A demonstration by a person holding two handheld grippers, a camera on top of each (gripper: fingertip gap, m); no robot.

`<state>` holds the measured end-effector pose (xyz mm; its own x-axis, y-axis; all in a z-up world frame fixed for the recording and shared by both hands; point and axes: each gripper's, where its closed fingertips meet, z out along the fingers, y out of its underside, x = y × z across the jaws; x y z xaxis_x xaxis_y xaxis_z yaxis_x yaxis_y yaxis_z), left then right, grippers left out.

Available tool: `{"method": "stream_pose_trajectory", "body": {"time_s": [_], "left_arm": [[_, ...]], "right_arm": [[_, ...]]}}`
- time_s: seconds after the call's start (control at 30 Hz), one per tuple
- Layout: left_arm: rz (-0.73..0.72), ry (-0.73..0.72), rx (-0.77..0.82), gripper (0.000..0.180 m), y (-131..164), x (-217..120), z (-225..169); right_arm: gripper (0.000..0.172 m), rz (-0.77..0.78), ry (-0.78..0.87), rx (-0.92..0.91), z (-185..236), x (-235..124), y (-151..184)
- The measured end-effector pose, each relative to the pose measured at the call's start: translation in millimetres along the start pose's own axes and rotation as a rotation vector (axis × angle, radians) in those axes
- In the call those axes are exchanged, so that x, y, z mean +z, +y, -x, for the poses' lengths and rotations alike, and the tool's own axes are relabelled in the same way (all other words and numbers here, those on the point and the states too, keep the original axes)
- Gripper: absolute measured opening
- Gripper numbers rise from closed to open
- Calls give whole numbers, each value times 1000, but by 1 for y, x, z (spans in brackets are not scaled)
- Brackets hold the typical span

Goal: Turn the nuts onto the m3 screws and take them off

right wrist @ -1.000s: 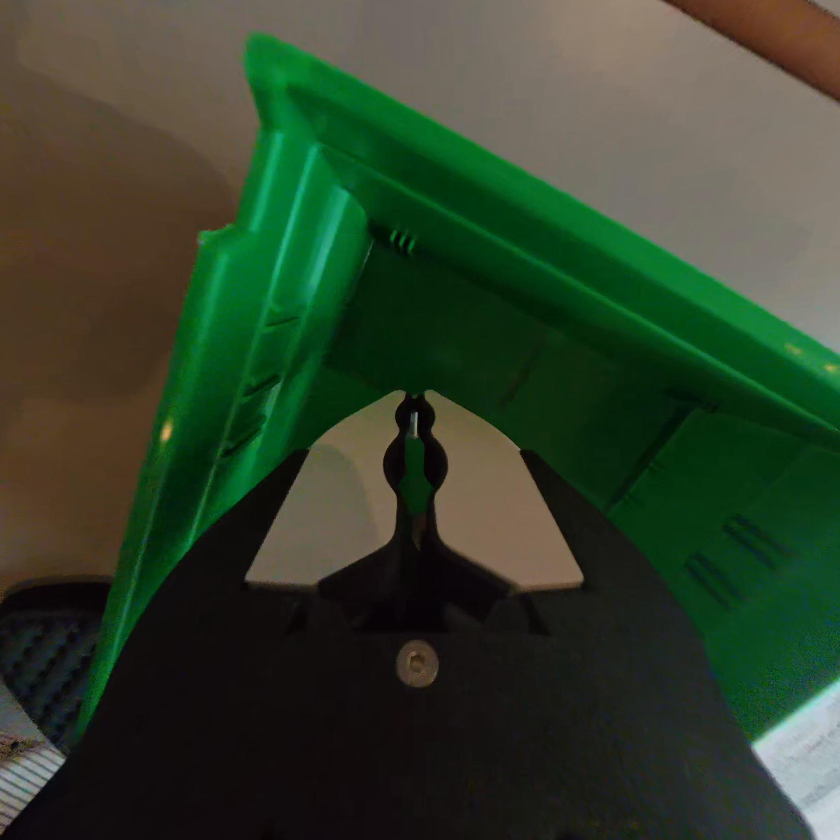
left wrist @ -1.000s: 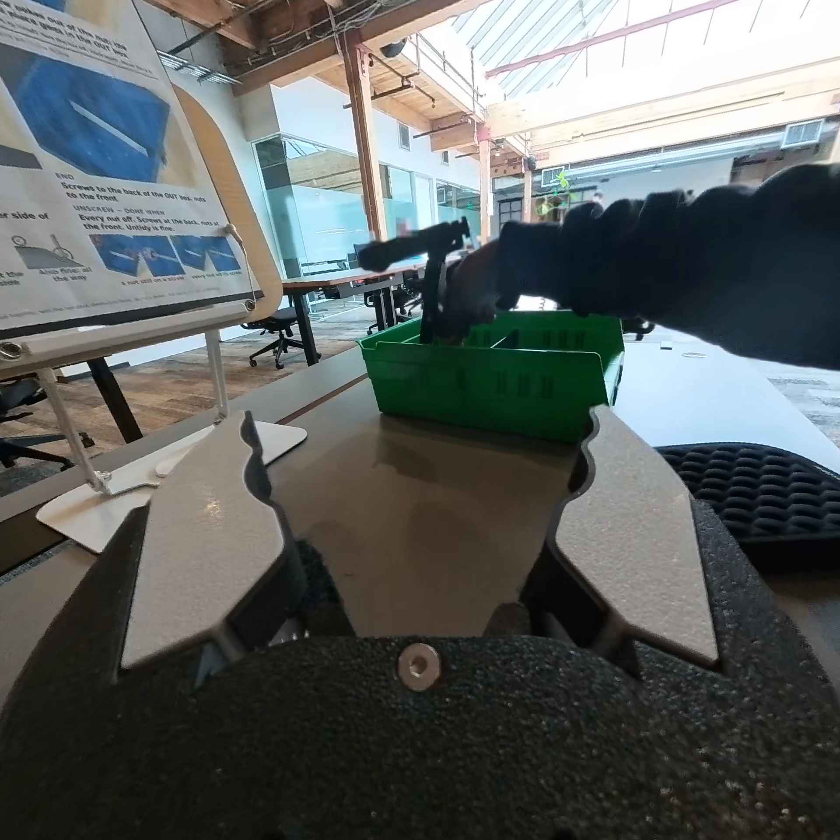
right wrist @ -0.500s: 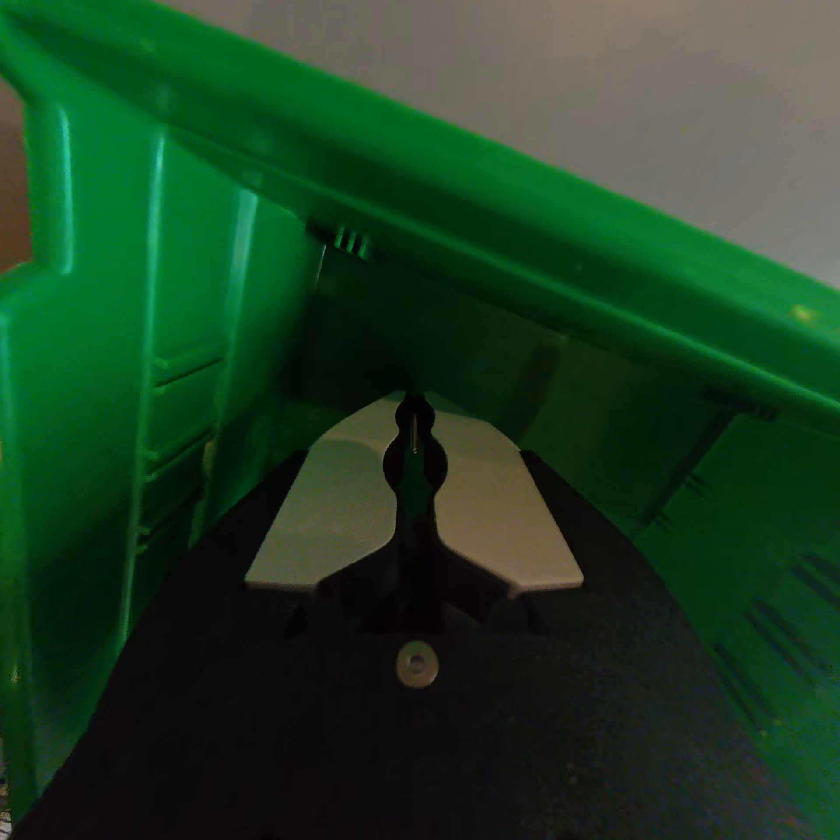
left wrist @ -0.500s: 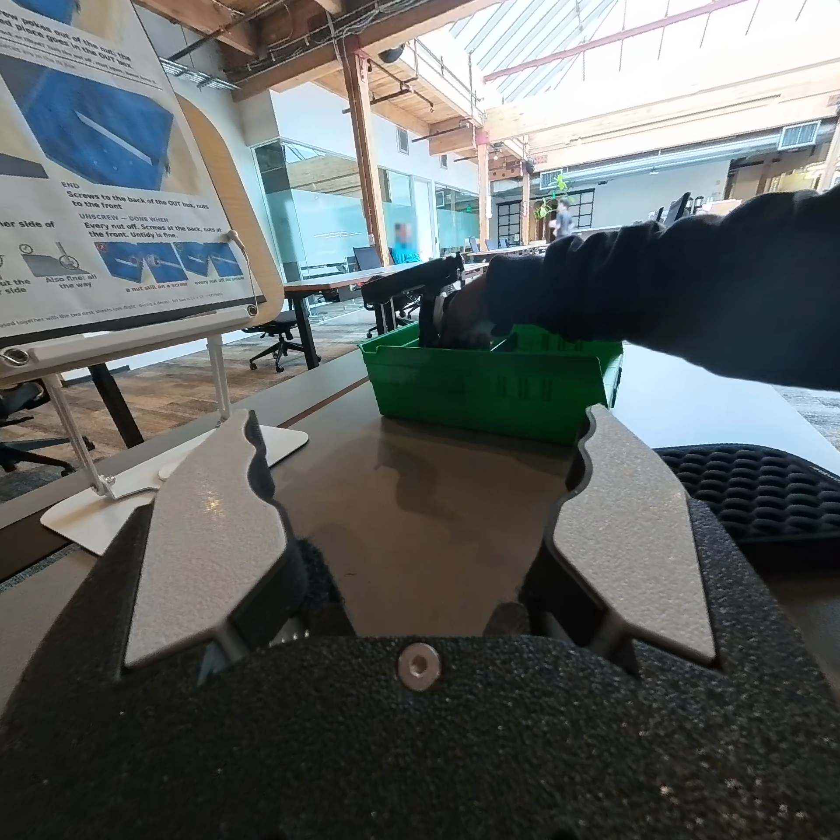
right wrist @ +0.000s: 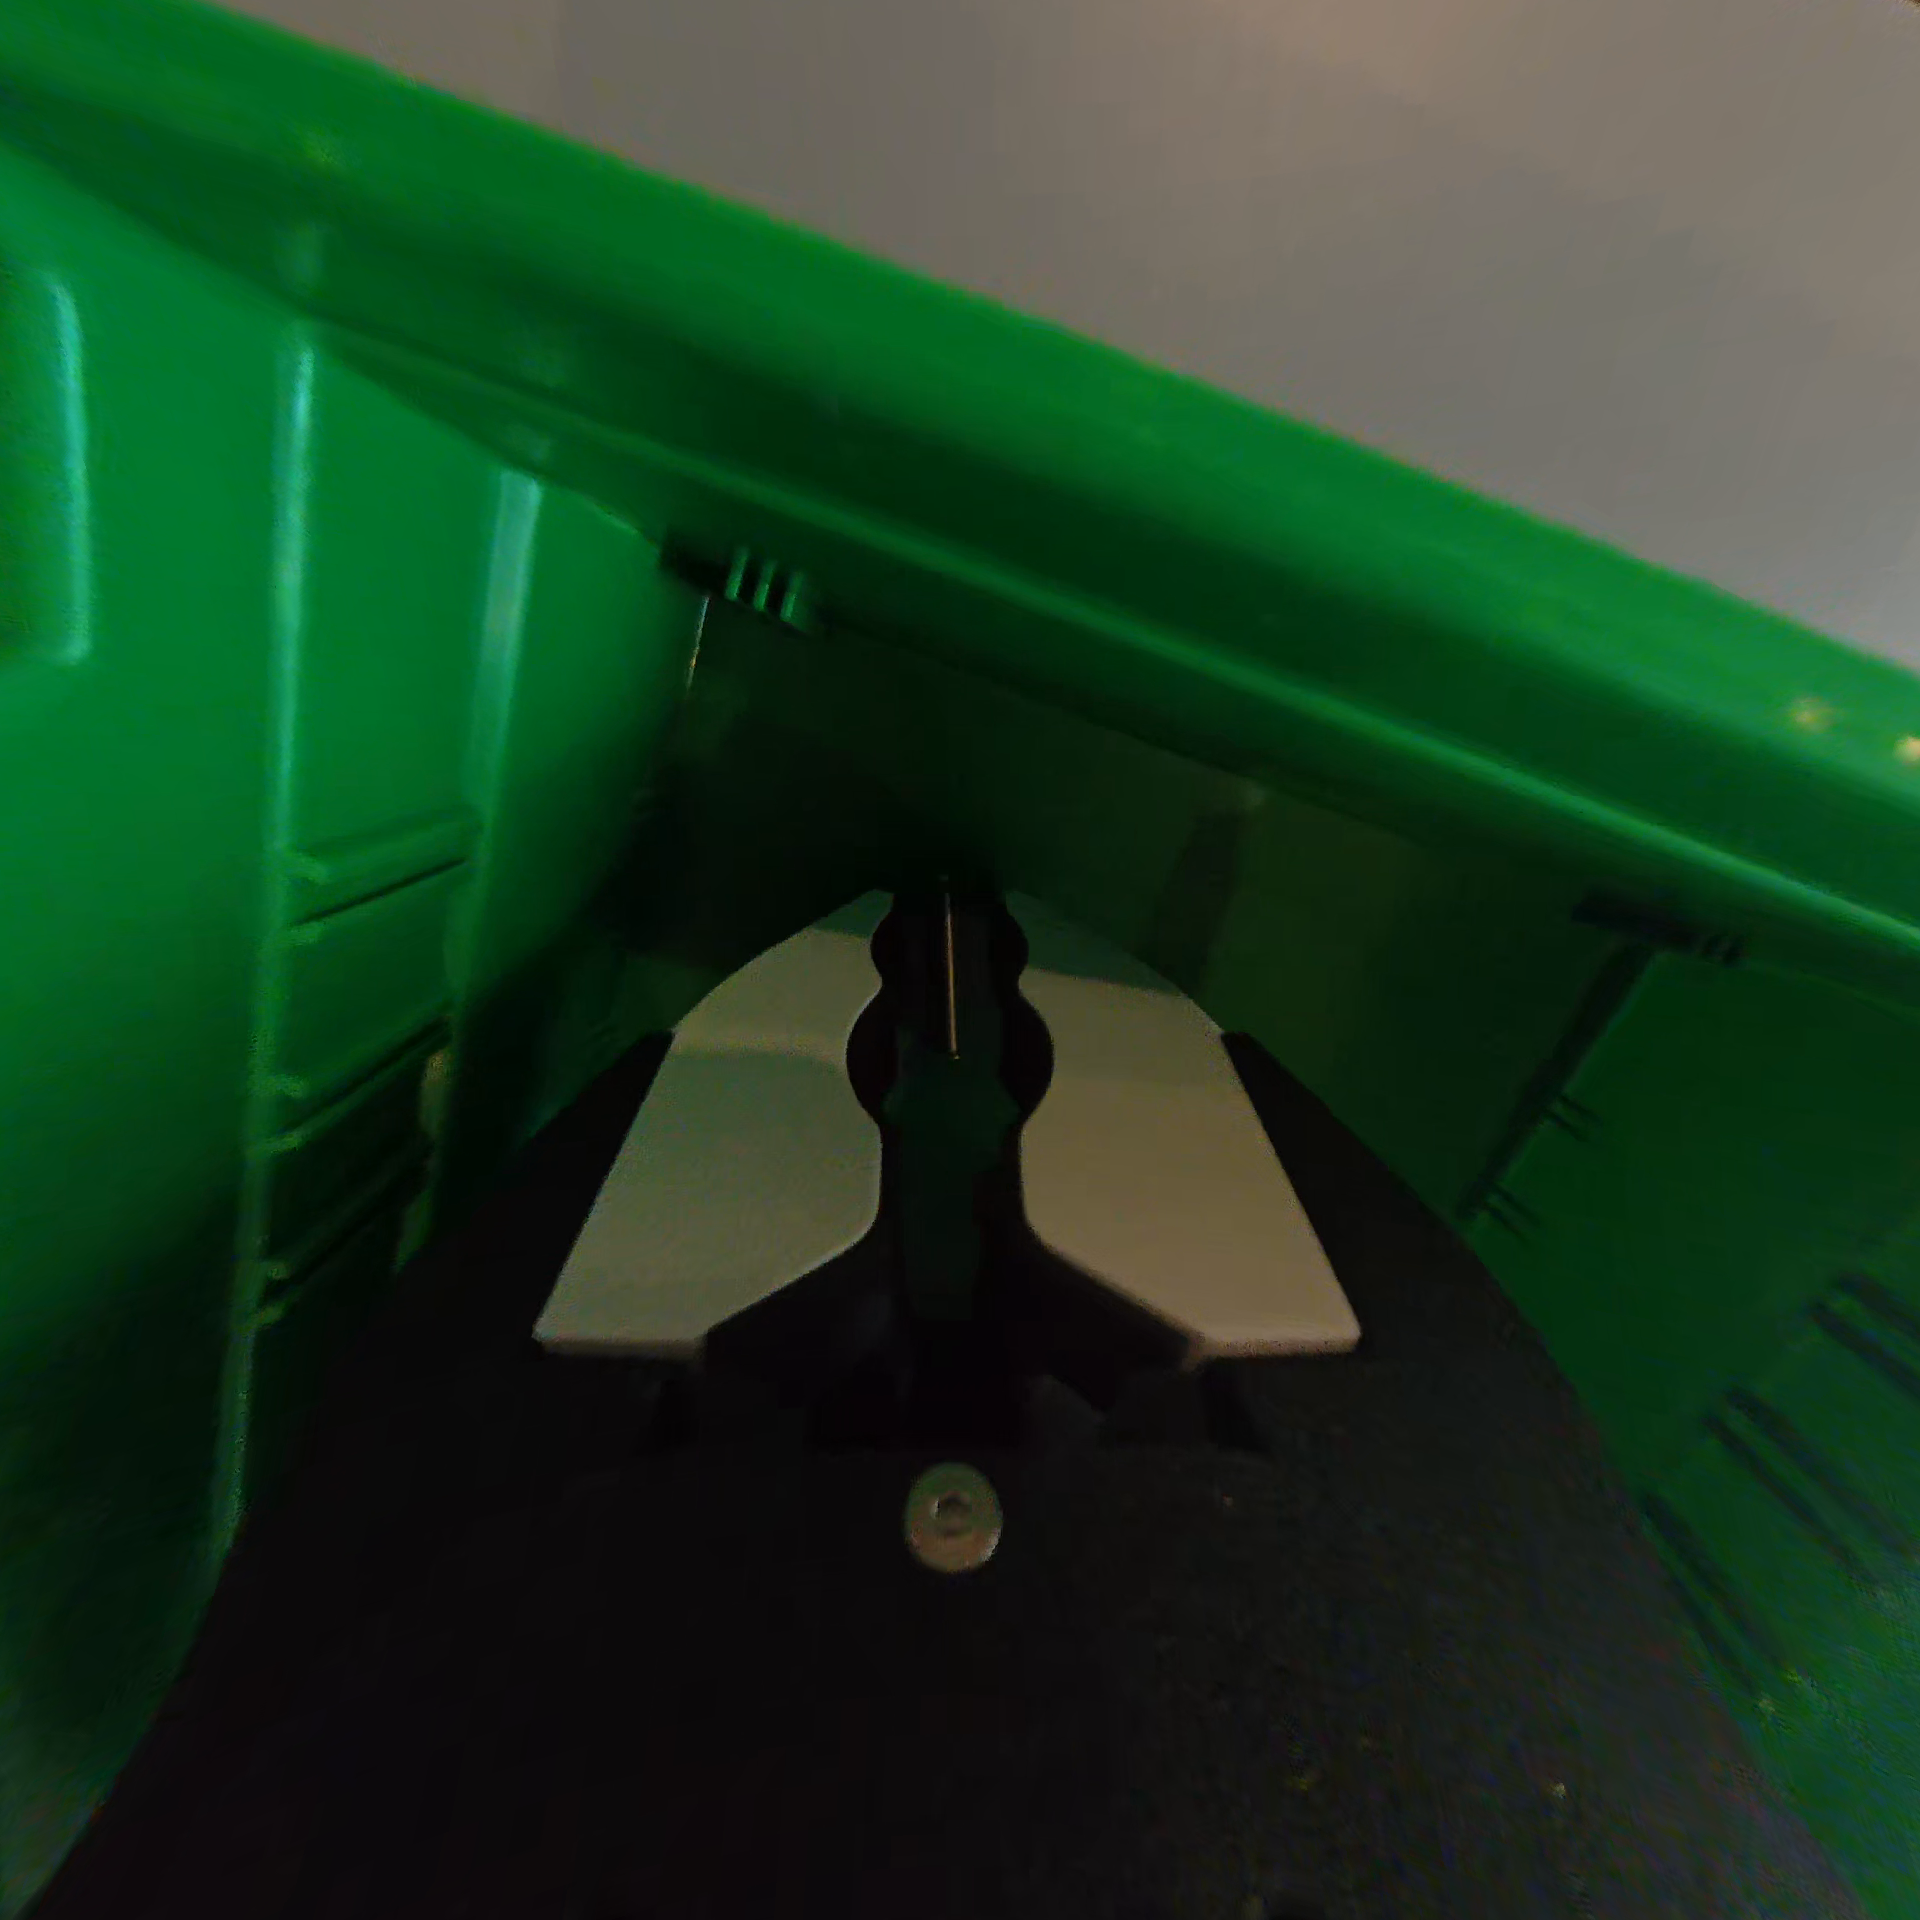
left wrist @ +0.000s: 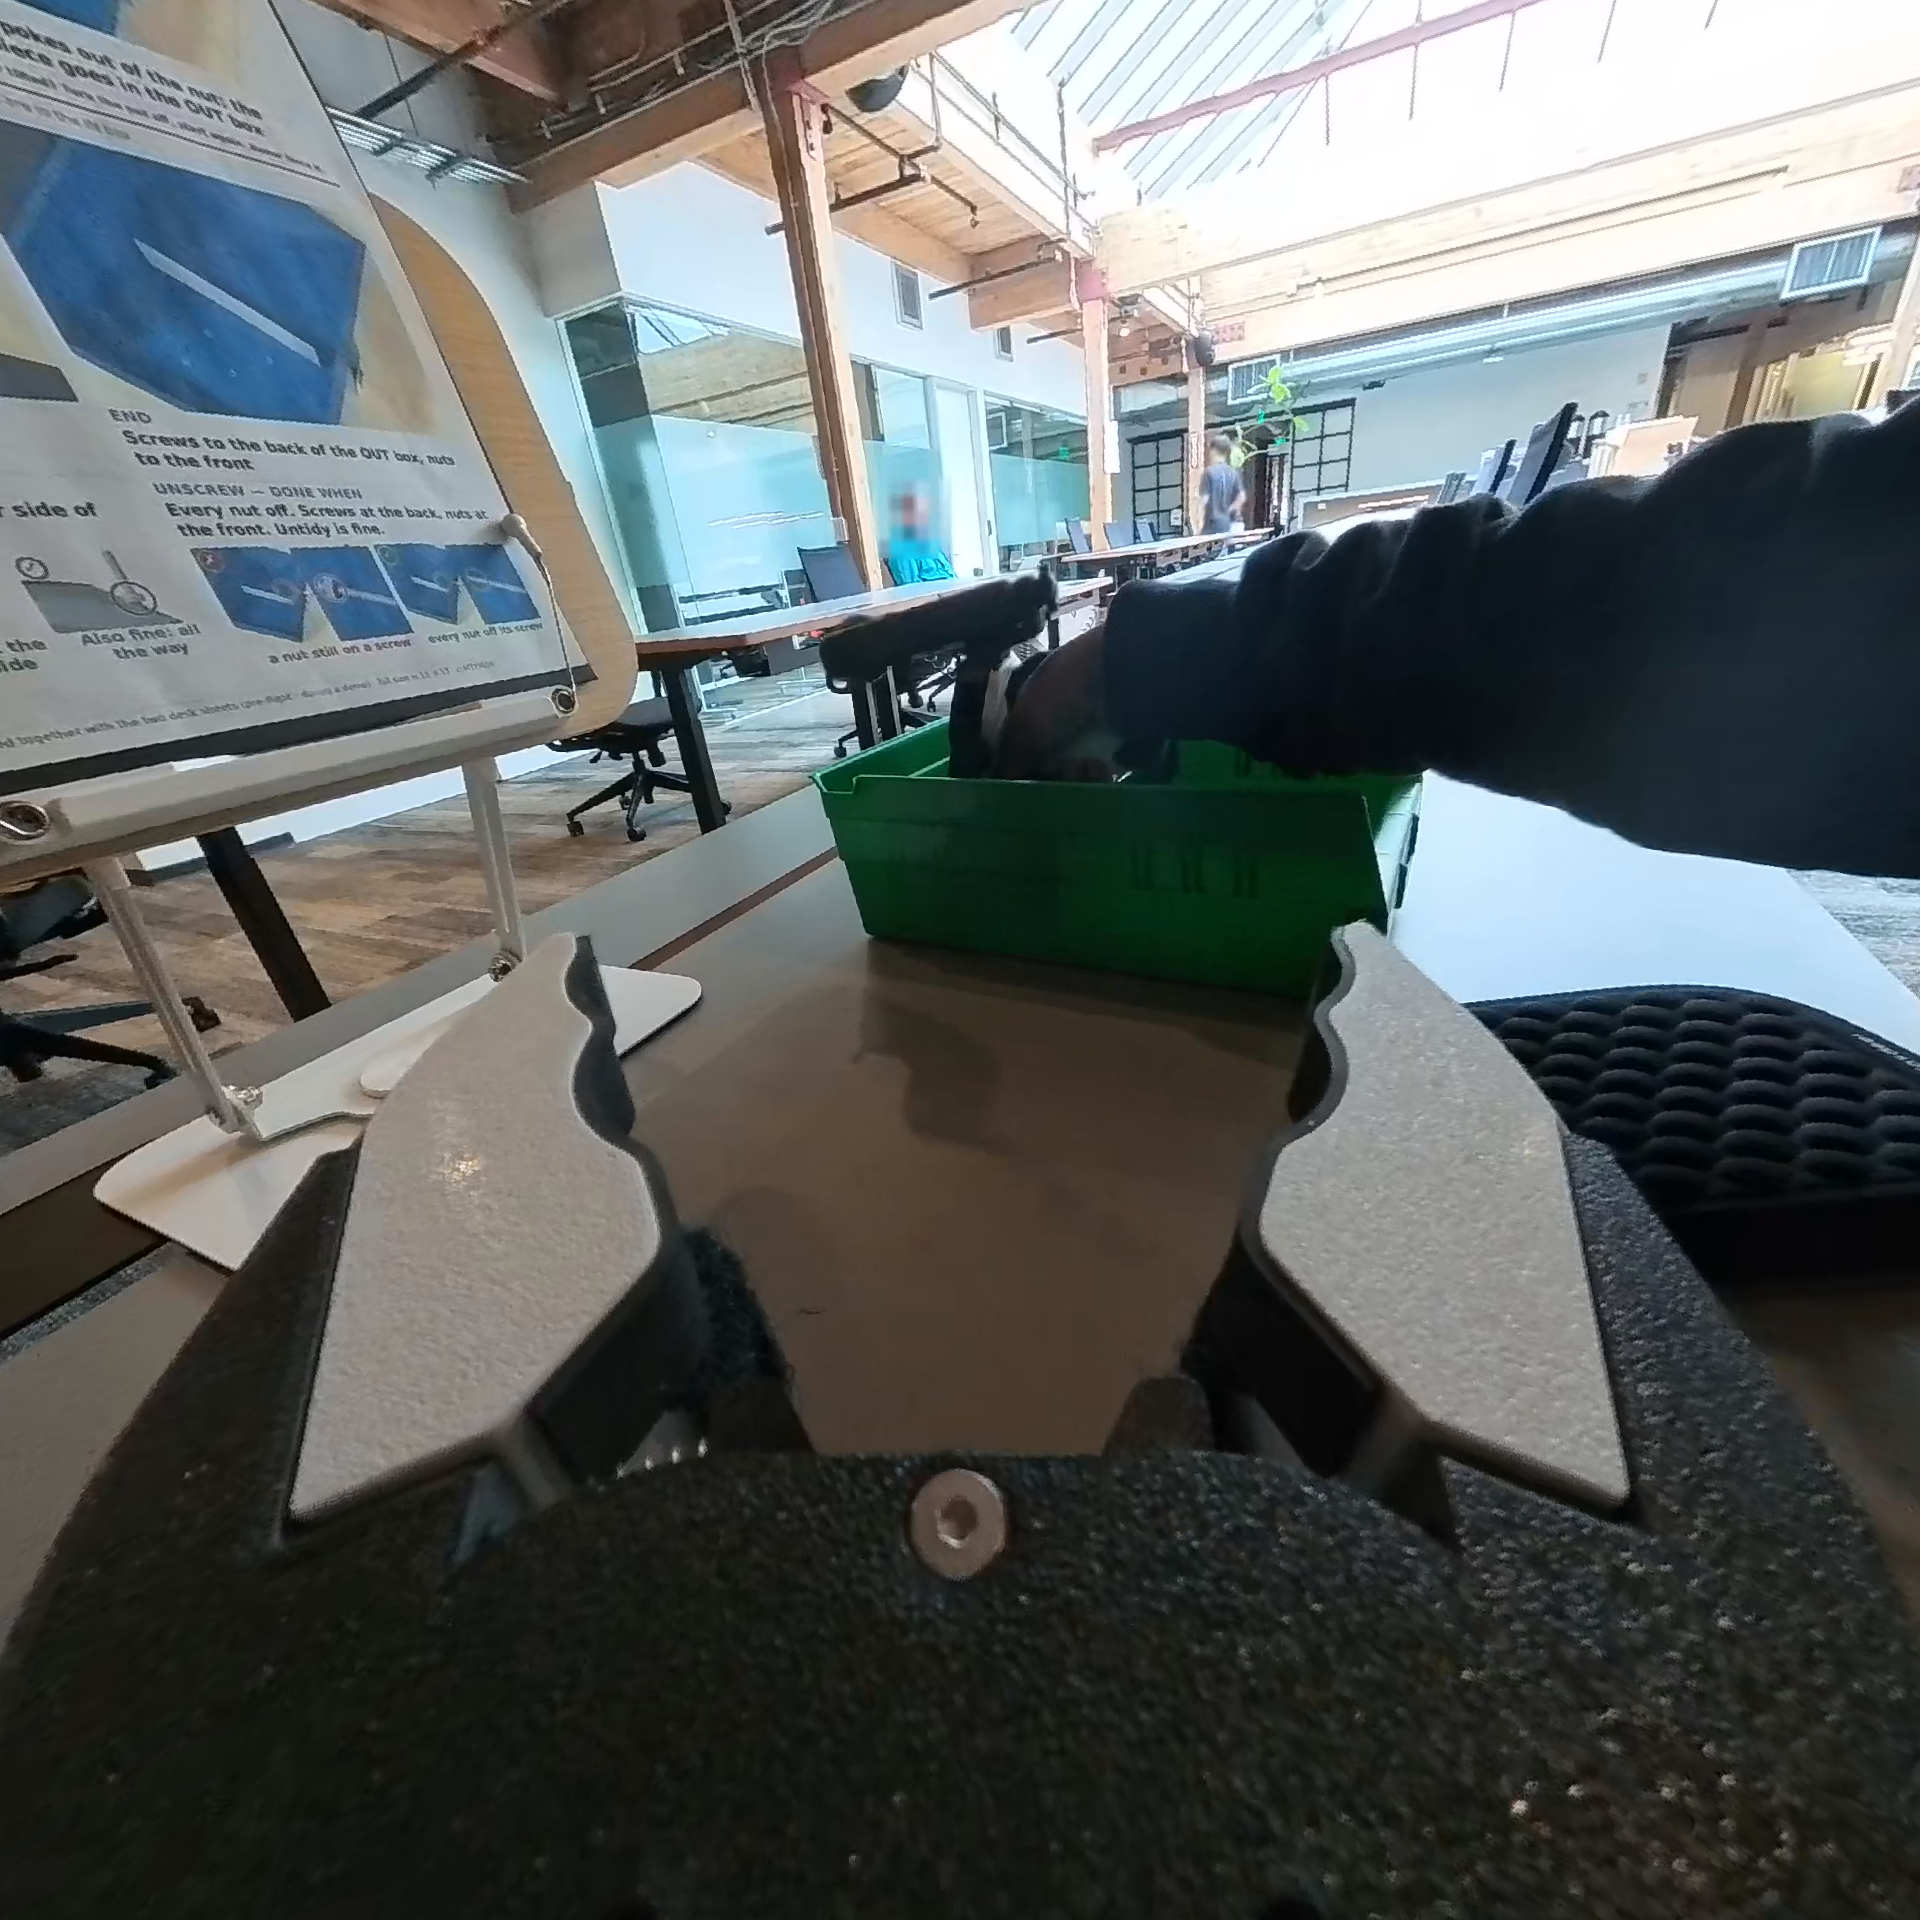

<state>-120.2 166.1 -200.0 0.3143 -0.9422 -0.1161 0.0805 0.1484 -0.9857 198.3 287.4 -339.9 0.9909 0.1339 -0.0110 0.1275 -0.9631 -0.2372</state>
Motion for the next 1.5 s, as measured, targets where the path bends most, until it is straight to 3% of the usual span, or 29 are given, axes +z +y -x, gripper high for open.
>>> {"method": "stream_pose_trajectory", "body": {"time_s": [0.13, 0.3, 0.47, 0.6, 0.83, 1.0, 1.07, 1.23, 1.5], "left_arm": [[4, -7, 5, 125, 0, 0, 1], [6, 3, 34, 123, -5, 0, -4], [-8, -26, 50, 121, -18, -5, -1], [-19, -87, 48, 118, -37, -18, 6], [32, -129, -17, 104, -80, -73, 22], [161, -319, -23, 97, -105, -142, 85], [283, -395, -72, 80, -96, -174, 118], [581, -539, -279, 69, -40, -241, 185], [958, -669, -432, 46, 55, -292, 232]], "right_arm": [[27, -65, 62, -11, -8, -23, -7], [49, -379, 51, -27, 9, -92, -24], [56, -748, -11, -89, 58, -171, -13], [57, -917, -57, -194, 108, -209, 16], [51, -1107, -89, -327, 179, -223, 62], [48, -1117, -103, -331, 197, -209, 74], [48, -1111, -96, -340, 198, -204, 75], [47, -1109, -97, -349, 197, -206, 75], [44, -1115, -82, -421, 204, -214, 81]]}}
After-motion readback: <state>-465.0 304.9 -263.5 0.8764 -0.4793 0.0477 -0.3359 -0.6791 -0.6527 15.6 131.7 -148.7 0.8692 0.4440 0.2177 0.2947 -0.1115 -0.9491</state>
